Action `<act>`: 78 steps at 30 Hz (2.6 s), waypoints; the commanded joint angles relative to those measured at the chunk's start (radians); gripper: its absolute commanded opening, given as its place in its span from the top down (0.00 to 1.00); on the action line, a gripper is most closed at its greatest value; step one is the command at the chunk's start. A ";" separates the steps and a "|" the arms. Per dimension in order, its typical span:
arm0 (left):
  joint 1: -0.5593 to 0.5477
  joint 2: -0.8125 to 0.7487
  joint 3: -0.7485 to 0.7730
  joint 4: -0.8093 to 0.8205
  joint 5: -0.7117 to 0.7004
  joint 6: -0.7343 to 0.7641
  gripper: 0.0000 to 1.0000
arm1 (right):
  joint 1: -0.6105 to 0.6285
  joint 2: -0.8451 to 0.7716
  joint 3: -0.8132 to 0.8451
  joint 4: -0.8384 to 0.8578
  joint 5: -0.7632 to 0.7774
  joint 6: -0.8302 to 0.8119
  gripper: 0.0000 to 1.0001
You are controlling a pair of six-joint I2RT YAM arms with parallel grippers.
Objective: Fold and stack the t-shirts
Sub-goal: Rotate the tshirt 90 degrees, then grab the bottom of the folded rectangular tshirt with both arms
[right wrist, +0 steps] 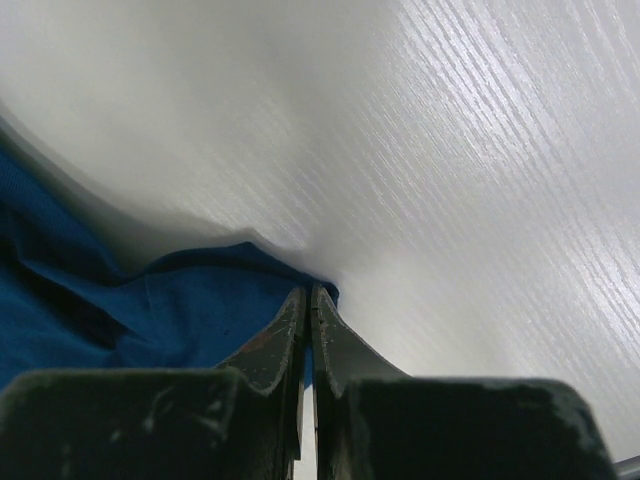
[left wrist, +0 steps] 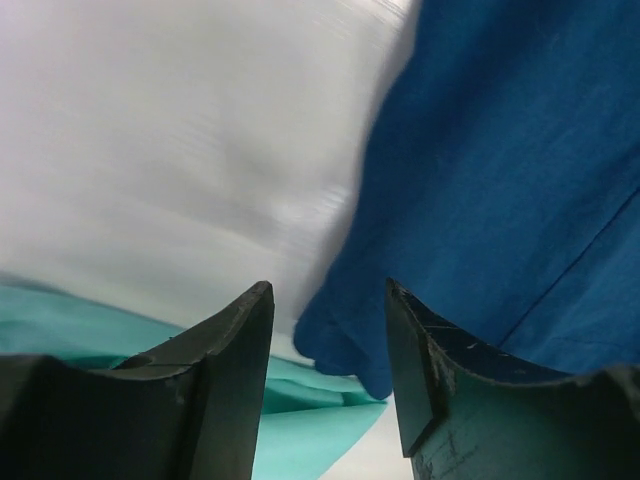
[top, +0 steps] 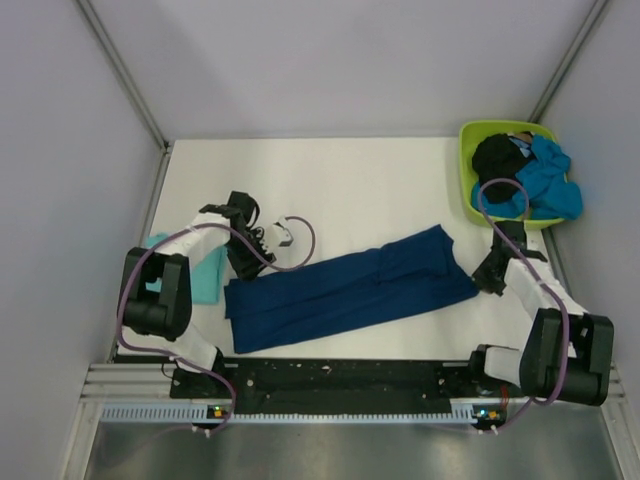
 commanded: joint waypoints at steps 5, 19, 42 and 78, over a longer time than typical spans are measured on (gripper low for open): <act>0.033 -0.072 -0.204 0.072 -0.050 0.060 1.00 | 0.060 0.012 0.069 0.052 0.037 -0.073 1.00; 0.094 -0.190 -0.369 0.005 -0.050 0.085 1.00 | 0.249 0.510 0.525 0.037 -0.015 -0.154 1.00; -0.517 -0.121 -0.216 0.005 0.306 -0.176 0.96 | 0.254 1.104 1.430 -0.078 -0.101 -0.421 1.00; -0.495 -0.571 -0.324 0.118 0.545 0.015 0.50 | 0.356 0.320 0.912 0.289 -0.922 -0.462 0.39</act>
